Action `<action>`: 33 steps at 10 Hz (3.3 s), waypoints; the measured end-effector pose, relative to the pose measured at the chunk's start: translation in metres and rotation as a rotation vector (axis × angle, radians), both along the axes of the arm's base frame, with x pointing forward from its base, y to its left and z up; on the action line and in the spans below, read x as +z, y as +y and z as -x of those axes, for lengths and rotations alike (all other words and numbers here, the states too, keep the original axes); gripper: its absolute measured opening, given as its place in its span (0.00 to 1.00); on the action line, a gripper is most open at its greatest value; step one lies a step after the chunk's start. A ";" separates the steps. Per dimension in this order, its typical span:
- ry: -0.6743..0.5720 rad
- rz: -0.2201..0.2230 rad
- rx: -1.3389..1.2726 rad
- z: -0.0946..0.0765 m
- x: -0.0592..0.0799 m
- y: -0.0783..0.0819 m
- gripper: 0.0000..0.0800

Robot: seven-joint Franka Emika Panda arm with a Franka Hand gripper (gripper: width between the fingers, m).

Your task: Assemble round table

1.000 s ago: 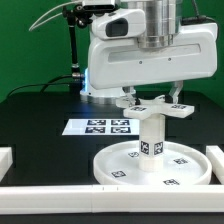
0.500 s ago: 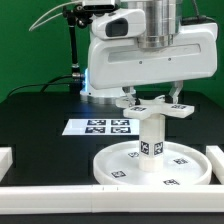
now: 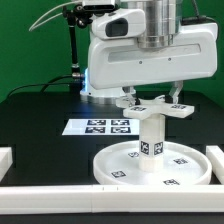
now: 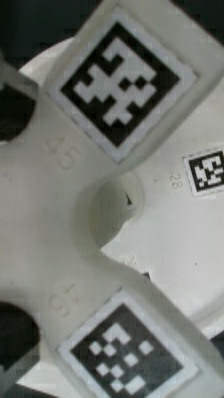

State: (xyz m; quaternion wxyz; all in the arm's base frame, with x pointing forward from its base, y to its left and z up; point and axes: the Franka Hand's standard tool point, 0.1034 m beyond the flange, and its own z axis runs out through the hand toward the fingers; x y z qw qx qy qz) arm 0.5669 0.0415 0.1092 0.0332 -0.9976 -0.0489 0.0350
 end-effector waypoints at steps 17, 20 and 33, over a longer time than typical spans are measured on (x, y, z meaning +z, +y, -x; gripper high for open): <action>0.104 -0.054 -1.531 -0.004 -0.001 0.003 0.56; 0.079 -0.080 -1.822 -0.004 -0.002 0.005 0.56; 0.114 -0.214 -2.113 -0.017 0.024 0.007 0.81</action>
Offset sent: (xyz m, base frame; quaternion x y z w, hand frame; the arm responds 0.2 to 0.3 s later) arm -0.0157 -0.0049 -0.0078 0.0473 -0.0002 0.3171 0.9472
